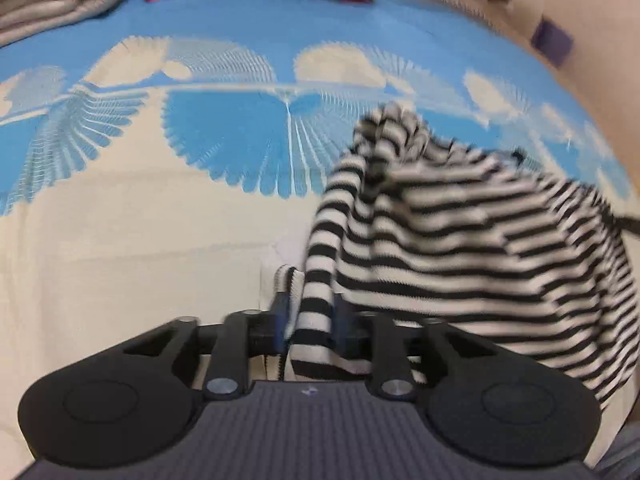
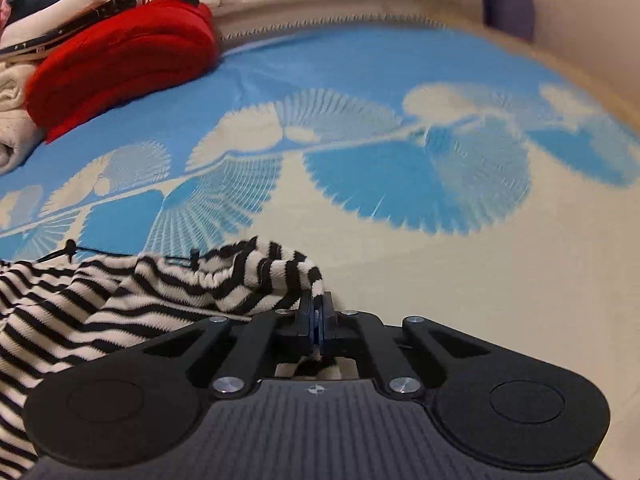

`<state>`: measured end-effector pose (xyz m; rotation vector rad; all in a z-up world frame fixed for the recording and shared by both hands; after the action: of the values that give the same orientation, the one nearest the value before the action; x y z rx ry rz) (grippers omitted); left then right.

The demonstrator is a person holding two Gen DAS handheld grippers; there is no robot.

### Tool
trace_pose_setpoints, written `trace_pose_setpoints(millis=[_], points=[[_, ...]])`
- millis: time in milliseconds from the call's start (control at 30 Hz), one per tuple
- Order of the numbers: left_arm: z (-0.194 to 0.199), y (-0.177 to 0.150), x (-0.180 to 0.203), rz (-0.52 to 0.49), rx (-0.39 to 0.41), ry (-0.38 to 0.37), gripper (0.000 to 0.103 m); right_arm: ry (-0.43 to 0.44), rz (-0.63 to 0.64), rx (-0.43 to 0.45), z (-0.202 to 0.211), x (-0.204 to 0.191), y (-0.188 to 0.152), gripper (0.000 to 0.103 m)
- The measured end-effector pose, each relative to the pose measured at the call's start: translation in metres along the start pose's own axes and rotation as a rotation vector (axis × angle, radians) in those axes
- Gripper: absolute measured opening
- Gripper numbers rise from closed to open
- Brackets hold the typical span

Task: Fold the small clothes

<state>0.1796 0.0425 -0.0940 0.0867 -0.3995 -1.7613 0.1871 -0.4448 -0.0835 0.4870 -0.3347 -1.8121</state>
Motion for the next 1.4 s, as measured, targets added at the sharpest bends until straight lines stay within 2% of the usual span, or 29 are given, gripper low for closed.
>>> trace_pose_setpoints(millis=[67, 133, 200, 267, 367, 433, 533, 633, 700, 800, 833, 867, 900, 933, 967, 1000, 1033, 1067, 1100, 1200, 1300, 1400], points=[[0.026, -0.013, 0.004, 0.003, 0.066, 0.028, 0.078, -0.021, 0.008, 0.046, 0.031, -0.003, -0.001, 0.041], [0.052, -0.033, 0.012, -0.002, 0.137, 0.069, 0.085, -0.016, 0.037, 0.13, 0.077, -0.014, -0.01, 0.05], [0.066, -0.061, 0.028, -0.03, 0.16, 0.064, 0.085, 0.024, 0.065, 0.135, 0.117, -0.032, -0.039, 0.05], [0.066, -0.085, 0.045, -0.053, 0.151, 0.041, 0.085, 0.086, 0.059, 0.087, 0.135, -0.053, -0.08, 0.05], [0.051, -0.109, 0.068, -0.125, 0.104, 0.038, 0.085, 0.164, 0.054, -0.022, 0.128, -0.09, -0.149, 0.05], [0.038, -0.117, 0.077, -0.187, 0.075, 0.093, 0.085, 0.156, 0.088, -0.073, 0.118, -0.109, -0.177, 0.05], [0.031, -0.126, 0.084, -0.234, 0.083, 0.152, 0.085, 0.142, 0.149, -0.064, 0.12, -0.128, -0.193, 0.055], [0.029, -0.131, 0.079, -0.18, 0.086, 0.123, 0.085, 0.1, 0.153, -0.066, 0.113, -0.127, -0.199, 0.055], [0.029, -0.134, 0.074, -0.154, 0.085, 0.109, 0.083, 0.101, 0.144, -0.059, 0.111, -0.129, -0.199, 0.055], [0.033, -0.133, 0.074, -0.145, 0.091, 0.106, 0.082, 0.083, 0.162, -0.038, 0.104, -0.133, -0.196, 0.053], [0.035, -0.134, 0.077, -0.144, 0.099, 0.103, 0.083, 0.084, 0.171, -0.043, 0.103, -0.135, -0.197, 0.048], [0.035, -0.135, 0.081, -0.145, 0.105, 0.1, 0.085, 0.087, 0.187, -0.043, 0.1, -0.138, -0.197, 0.03], [0.033, -0.137, 0.084, -0.153, 0.105, 0.102, 0.085, 0.094, 0.212, -0.049, 0.097, -0.143, -0.199, 0.022], [0.03, -0.138, 0.087, -0.168, 0.1, 0.115, 0.085, 0.095, 0.238, -0.054, 0.097, -0.147, -0.201, 0.006], [0.026, -0.139, 0.091, -0.197, 0.097, 0.131, 0.084, 0.085, 0.256, -0.045, 0.098, -0.15, -0.202, 0.005], [0.023, -0.138, 0.094, -0.227, 0.106, 0.14, 0.076, 0.074, 0.276, -0.035, 0.099, -0.152, -0.202, 0.003], [0.022, -0.137, 0.095, -0.246, 0.119, 0.156, 0.045, 0.074, 0.282, -0.032, 0.101, -0.152, -0.202, 0.002], [0.022, -0.135, 0.095, -0.254, 0.124, 0.156, 0.022, 0.083, 0.274, -0.031, 0.103, -0.151, -0.201, 0.001], [0.025, -0.134, 0.093, -0.238, 0.128, 0.134, 0.016, 0.095, 0.265, -0.028, 0.106, -0.149, -0.2, 0.001], [0.039, -0.133, 0.083, -0.2, 0.139, 0.088, 0.003, 0.097, 0.269, -0.004, 0.117, -0.141, -0.201, 0.0], [0.051, -0.135, 0.074, -0.177, 0.154, 0.062, 0.002, 0.099, 0.24, -0.008, 0.12, -0.126, -0.203, 0.0], [0.056, -0.137, 0.064, -0.153, 0.154, 0.047, 0.002, 0.062, 0.221, 0.0, 0.12, -0.113, -0.202, 0.0]])
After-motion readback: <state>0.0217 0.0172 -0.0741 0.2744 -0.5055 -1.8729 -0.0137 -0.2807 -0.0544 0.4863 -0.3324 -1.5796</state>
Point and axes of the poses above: each gripper's, at about its wrist camera, not at the fingertips, and z roughly against the way its jaws point, x to its right, y to its top, the point moved 10 cm from there along -z, roughly the way its jaws point, and after that the axes turned 13 degrees about -x, right-handed, at the moved point
